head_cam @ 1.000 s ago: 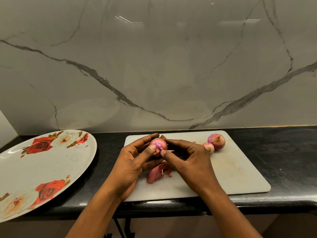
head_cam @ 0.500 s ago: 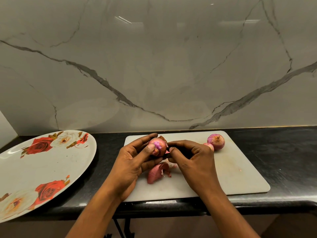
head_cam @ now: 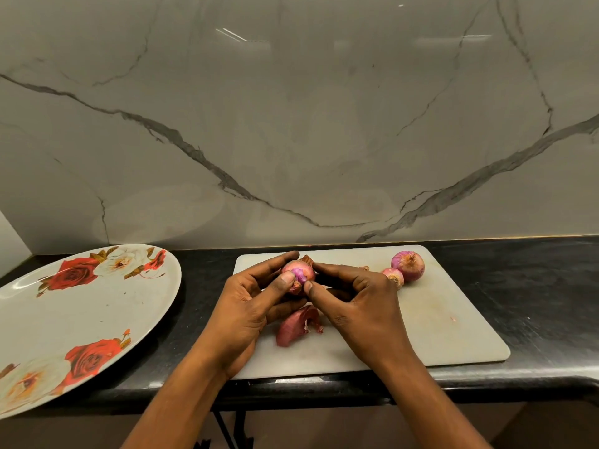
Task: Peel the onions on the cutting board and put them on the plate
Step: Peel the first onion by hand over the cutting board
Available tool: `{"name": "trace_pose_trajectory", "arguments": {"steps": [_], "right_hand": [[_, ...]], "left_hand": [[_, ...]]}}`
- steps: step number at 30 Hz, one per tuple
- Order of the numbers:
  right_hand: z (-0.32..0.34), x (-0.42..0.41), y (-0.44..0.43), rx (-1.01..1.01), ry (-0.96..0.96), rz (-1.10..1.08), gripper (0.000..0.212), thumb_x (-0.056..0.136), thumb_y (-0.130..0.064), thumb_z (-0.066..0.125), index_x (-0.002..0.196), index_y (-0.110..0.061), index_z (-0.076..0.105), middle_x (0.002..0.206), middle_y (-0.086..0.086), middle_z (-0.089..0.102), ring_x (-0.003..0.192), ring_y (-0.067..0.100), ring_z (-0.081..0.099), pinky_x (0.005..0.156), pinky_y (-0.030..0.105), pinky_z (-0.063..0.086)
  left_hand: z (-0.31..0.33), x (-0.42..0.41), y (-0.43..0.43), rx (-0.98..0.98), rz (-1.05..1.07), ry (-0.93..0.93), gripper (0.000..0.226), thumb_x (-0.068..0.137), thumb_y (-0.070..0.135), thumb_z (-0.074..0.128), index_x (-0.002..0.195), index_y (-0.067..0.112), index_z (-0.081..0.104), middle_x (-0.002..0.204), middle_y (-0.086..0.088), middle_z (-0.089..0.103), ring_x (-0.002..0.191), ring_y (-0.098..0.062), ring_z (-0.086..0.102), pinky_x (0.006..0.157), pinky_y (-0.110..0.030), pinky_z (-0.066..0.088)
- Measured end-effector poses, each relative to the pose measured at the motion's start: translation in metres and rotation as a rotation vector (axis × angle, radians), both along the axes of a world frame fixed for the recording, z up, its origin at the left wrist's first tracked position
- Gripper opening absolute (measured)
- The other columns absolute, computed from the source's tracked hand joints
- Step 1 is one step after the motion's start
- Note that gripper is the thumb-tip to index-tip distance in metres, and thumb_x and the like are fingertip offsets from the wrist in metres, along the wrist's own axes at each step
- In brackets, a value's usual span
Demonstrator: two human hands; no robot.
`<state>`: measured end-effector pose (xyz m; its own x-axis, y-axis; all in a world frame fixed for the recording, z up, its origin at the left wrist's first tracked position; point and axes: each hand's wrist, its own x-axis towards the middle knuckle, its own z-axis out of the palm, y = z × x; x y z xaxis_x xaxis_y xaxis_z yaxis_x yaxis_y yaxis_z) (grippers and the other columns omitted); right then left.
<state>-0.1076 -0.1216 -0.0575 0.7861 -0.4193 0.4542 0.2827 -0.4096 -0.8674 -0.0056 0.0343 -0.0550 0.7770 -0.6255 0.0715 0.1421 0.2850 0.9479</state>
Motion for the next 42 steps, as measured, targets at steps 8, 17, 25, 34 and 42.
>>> {"name": "trace_pose_trajectory", "arguments": {"steps": [8, 17, 25, 34, 42], "right_hand": [[0.005, -0.004, 0.004, -0.108, -0.023, -0.035, 0.036, 0.092, -0.018, 0.076, 0.115, -0.045, 0.069, 0.091, -0.038, 0.070, 0.092, -0.009, 0.073, 0.080, 0.011, 0.057], [-0.002, 0.002, -0.002, -0.029, -0.018, -0.090, 0.032, 0.095, -0.009, 0.073, 0.110, -0.037, 0.078, 0.094, -0.018, 0.080, 0.087, 0.003, 0.078, 0.081, 0.027, 0.064], [-0.005, 0.004, -0.002, -0.012, 0.023, -0.110, 0.020, 0.102, -0.017, 0.065, 0.111, -0.033, 0.074, 0.097, -0.009, 0.078, 0.082, 0.006, 0.078, 0.074, 0.026, 0.065], [-0.003, 0.005, -0.001, -0.026, 0.055, -0.128, 0.018, 0.106, -0.027, 0.056, 0.103, -0.022, 0.073, 0.086, -0.007, 0.074, 0.079, 0.008, 0.075, 0.072, 0.030, 0.065], [-0.005, 0.004, -0.003, 0.042, 0.079, -0.128, 0.024, 0.094, -0.033, 0.075, 0.116, -0.026, 0.080, 0.099, -0.010, 0.080, 0.088, 0.008, 0.077, 0.080, 0.034, 0.066]], "left_hand": [[0.000, 0.000, 0.001, 0.005, -0.021, 0.004, 0.044, 0.089, 0.012, 0.068, 0.133, 0.012, 0.071, 0.132, -0.008, 0.073, 0.119, -0.030, 0.072, 0.086, -0.037, 0.065], [0.004, -0.002, 0.000, -0.014, 0.010, 0.063, 0.040, 0.088, 0.013, 0.068, 0.127, 0.014, 0.075, 0.128, -0.008, 0.074, 0.114, -0.035, 0.074, 0.078, -0.032, 0.066], [0.010, -0.006, -0.002, 0.033, 0.091, 0.079, 0.036, 0.087, 0.028, 0.071, 0.121, 0.019, 0.079, 0.122, -0.016, 0.075, 0.096, -0.034, 0.078, 0.072, -0.026, 0.064], [0.005, 0.001, 0.004, -0.033, -0.023, 0.122, 0.053, 0.081, 0.013, 0.077, 0.134, 0.009, 0.069, 0.127, -0.023, 0.072, 0.114, -0.044, 0.072, 0.085, -0.032, 0.065], [-0.001, 0.002, 0.003, -0.016, -0.034, 0.009, 0.053, 0.083, 0.003, 0.070, 0.136, 0.010, 0.067, 0.131, -0.012, 0.073, 0.118, -0.034, 0.072, 0.086, -0.034, 0.064]]}}
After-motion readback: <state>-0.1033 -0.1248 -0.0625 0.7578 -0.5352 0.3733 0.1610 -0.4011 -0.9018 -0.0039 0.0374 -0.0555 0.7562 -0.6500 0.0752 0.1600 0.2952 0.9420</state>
